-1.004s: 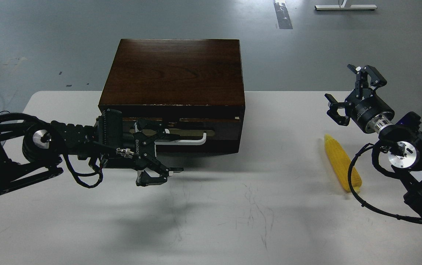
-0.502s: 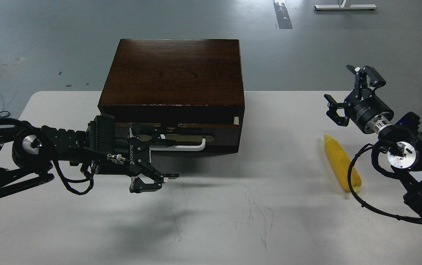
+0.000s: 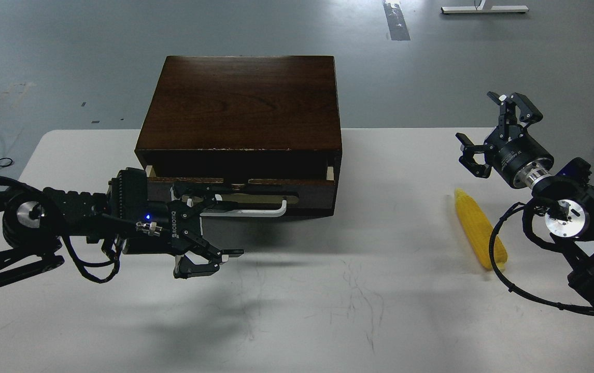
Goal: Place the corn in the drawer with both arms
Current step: 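Pull the drawer handle toward the robot with the left gripper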
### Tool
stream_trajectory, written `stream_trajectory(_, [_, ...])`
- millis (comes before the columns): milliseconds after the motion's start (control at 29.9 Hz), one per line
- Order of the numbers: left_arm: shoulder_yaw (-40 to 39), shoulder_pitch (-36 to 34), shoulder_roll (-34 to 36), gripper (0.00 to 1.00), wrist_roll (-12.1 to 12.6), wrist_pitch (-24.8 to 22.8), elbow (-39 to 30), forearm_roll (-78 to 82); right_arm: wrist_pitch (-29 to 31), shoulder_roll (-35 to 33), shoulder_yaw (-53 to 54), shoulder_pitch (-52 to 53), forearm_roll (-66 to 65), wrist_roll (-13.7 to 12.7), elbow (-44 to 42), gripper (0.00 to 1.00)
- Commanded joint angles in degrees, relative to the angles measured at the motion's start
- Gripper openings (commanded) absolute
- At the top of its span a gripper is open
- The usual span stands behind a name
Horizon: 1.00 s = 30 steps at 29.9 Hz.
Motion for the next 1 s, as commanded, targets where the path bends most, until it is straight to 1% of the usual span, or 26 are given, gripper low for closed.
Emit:
stream_trajectory(0, [0.0,0.1,0.0,0.83,0.0,-0.1,0.0,0.0,0.0,0.0,0.0,0.0,0.0,0.0,0.0,1.00])
stream_trajectory(167, [0.0,-0.2,-0.4,0.83,0.0,-0.2,0.0,0.0,0.0,0.0,0.1,0.0,0.0,0.0,0.0,1.00])
stream_trajectory(368, [0.0,-1.0,-2.2,0.83,0.0,-2.3,0.0,0.0,0.0,0.0,0.2,0.0,0.0,0.0,0.0,1.00])
stream_trajectory(970, [0.0,-2.7,-2.6,0.83,0.0,-2.4,0.1,0.0,0.2,0.0,0.4,0.0,0.0,0.0,0.0,1.00])
